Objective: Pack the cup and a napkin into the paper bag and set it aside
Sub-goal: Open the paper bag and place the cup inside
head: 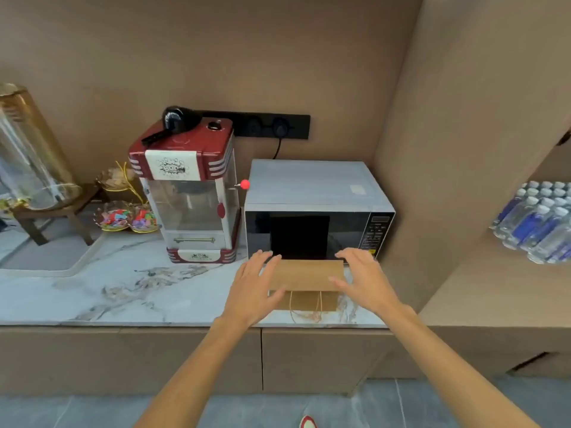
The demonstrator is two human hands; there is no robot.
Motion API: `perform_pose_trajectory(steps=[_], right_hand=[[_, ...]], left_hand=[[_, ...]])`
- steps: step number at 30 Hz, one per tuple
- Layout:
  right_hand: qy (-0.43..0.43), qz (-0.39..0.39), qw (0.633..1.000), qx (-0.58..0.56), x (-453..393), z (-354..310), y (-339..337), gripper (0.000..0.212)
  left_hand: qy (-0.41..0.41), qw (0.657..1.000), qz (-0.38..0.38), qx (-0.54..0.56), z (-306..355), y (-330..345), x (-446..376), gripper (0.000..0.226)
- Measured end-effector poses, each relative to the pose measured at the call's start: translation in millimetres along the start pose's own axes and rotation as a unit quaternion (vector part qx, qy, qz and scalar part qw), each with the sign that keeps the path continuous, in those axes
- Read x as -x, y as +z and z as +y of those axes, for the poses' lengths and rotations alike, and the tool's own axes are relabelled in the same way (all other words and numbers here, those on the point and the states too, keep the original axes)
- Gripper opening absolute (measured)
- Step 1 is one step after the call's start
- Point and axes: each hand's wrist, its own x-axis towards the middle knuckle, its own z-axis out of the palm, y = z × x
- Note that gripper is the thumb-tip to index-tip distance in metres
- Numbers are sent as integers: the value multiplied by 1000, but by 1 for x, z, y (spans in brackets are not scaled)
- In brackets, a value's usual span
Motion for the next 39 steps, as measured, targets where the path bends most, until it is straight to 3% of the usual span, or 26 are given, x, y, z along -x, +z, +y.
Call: perform_pose_trajectory(steps=[4,10,14,18,26,33,37,39], right_hand=[[6,-65,997,-28,-28,35,23,76],[-36,-109,991,66,-59,67,64,101],[-63,-141,984,92,-65,79,83,108],[-80,-145,984,67,-70,81,96,105],[-62,-135,986,69,-69,80,114,95],[-32,-182,982,-43,-76,82,107,96],[5,-229,963,-142,-86,81,94,88],[25,-243,953,-181,-91,84,87,78]], left_hand=[[-21,998,-56,9,-1,38,-32,76],[-46,991,-113,-60,-12,81,-58,106],[-46,986,-135,-82,-18,92,-61,108],[-40,985,-155,-65,-25,99,-63,105],[9,990,-124,-62,-32,110,-65,99],[27,991,-113,-66,-43,97,-64,76],[9,989,-147,-6,-47,82,-66,88],[-24,984,-157,78,-49,75,-67,81]])
